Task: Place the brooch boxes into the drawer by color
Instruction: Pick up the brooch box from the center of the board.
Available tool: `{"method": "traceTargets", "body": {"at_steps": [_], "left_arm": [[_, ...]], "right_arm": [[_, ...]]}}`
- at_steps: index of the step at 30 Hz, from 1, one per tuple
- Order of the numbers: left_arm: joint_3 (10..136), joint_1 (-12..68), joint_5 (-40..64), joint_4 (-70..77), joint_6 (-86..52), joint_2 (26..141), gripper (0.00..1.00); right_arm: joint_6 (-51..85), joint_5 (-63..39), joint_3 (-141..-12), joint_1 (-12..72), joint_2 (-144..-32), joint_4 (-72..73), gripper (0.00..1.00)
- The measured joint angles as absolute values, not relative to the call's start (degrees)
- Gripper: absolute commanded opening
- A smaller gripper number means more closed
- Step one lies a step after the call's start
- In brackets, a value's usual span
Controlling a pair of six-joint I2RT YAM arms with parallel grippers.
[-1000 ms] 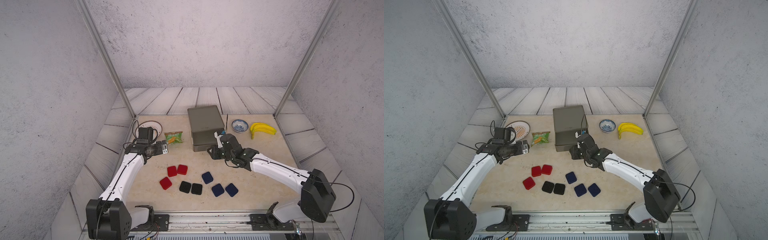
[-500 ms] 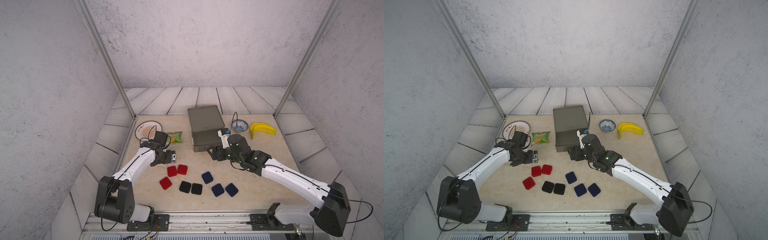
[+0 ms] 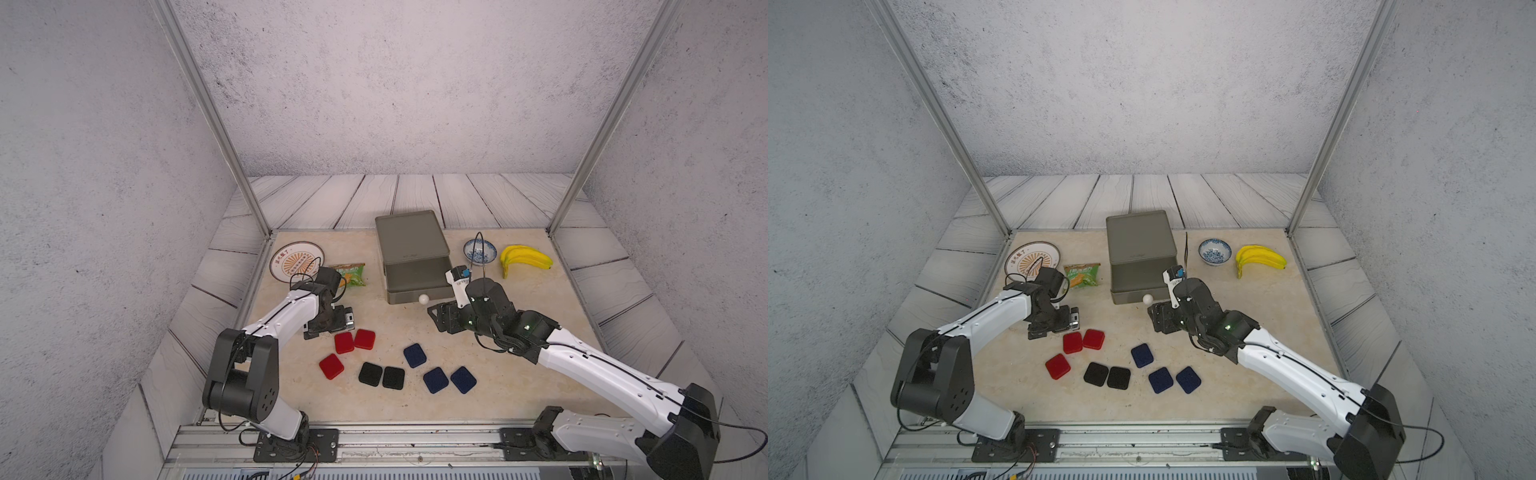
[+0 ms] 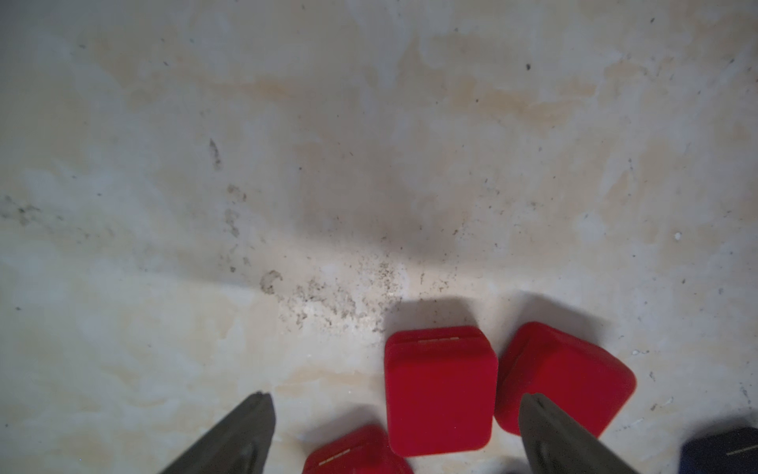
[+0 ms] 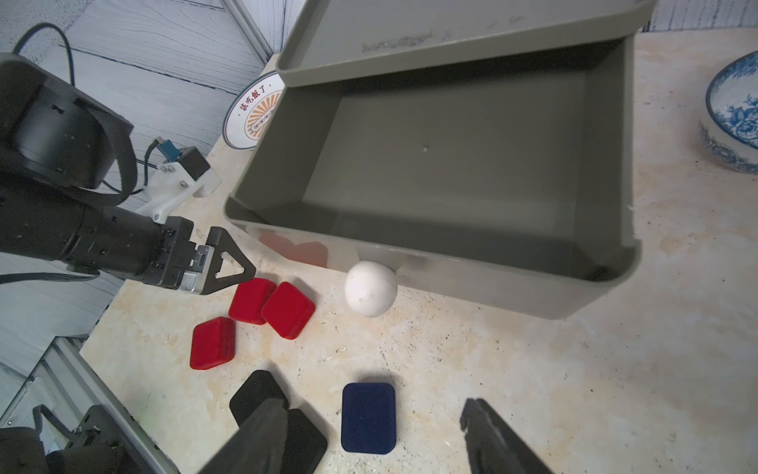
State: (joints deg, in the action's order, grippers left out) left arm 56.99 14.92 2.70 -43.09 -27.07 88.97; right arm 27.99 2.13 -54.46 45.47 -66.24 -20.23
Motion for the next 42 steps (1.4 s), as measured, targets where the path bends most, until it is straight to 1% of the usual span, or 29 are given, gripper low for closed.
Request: {"method": "traceTargets", "body": {"at_steps": [10,16,23,29,32,33,34,36,39,40,42], "left_arm": [[57.06,17.19,2.72,-42.85,-28.51,93.14,0.92],[57.67,17.26,2.17,-42.89,-28.84,94.28,0.85],[57.89,17.41,2.39,-42.22,-28.95,95.42,0.81],[57.89,17.54,2.37,-41.91,-28.88,96.82,0.69],[57.89,17.61,2.33,-41.93,-28.99,96.82,0.56],[57.89,17.65,2.31,-41.95,-28.95,96.82,0.5],[57.91,17.72,2.37,-41.93,-28.91,96.82,0.49],[57.98,17.78,2.22,-41.98,-28.49,96.82,0.49],[58.0,17.8,2.22,-42.02,-28.47,96.82,0.53],[58.0,17.8,2.22,-42.02,-28.45,96.79,0.56],[58.0,17.8,2.22,-42.13,-28.16,96.79,0.66]], "right_arm": [[26.81,3.64,-53.36,45.47,-63.59,-20.78,0.73],[26.39,4.73,-52.25,45.47,-61.76,-20.88,0.73],[26.26,5.19,-51.77,45.47,-61.56,-21.67,0.73],[26.26,5.48,-51.77,45.47,-61.56,-21.76,0.73],[26.26,5.78,-51.7,45.47,-61.56,-21.76,0.73],[26.26,5.87,-51.66,45.47,-61.56,-21.78,0.73],[26.26,5.98,-51.64,45.47,-61.56,-21.89,0.73],[26.24,6.0,-51.64,45.47,-61.56,-22.04,0.73],[26.2,6.02,-51.62,45.47,-61.56,-22.13,0.73],[26.17,6.04,-51.62,45.47,-61.56,-22.13,0.73],[26.09,6.04,-51.62,45.47,-61.56,-22.13,0.74]]}}
